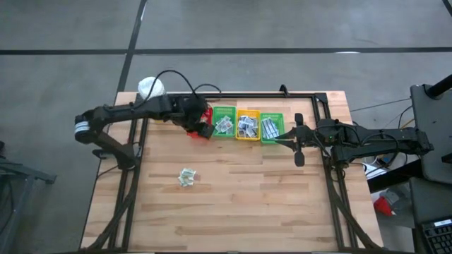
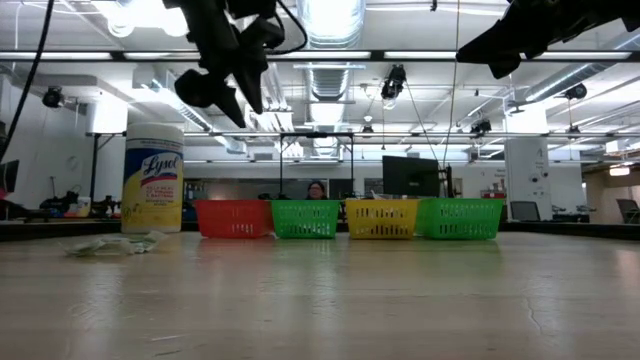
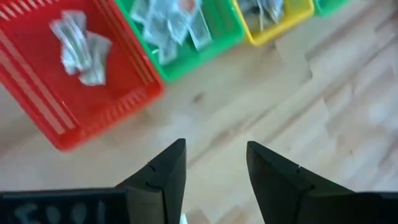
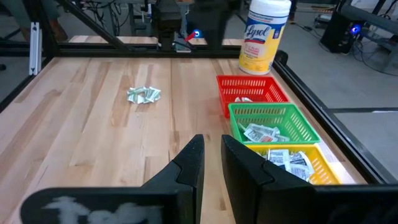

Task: Pick & Place First Aid Supplies
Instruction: Put the green bandage into the red bin

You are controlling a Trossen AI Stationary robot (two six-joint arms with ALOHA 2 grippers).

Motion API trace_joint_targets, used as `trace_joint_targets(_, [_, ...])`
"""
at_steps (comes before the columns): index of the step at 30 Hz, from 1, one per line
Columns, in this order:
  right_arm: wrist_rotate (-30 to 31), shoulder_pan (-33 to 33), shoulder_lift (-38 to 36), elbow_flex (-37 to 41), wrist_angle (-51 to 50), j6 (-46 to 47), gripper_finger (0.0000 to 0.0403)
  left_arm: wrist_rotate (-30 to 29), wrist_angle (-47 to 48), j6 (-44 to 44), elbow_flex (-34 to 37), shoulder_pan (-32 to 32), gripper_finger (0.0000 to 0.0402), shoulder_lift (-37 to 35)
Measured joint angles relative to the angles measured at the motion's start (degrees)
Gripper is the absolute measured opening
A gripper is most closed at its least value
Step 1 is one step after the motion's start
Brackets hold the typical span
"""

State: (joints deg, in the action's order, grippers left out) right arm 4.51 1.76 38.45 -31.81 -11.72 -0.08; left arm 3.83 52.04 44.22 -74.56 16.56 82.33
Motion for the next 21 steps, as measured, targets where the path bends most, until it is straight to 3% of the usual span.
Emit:
trace_joint_targets(11, [0.0, 0.0, 0.0, 0.01, 0.01, -0.01, 0.0052, 0.12, 5.74, 10.85, 0.03, -13.06, 0.0161, 0.06])
trace_joint_targets(21, [0.01, 0.0, -0.01, 0.0, 0.01, -0.07, 0.0052, 0.09, 7.2, 30.55, 4.17, -23.63, 0.0161, 0.08])
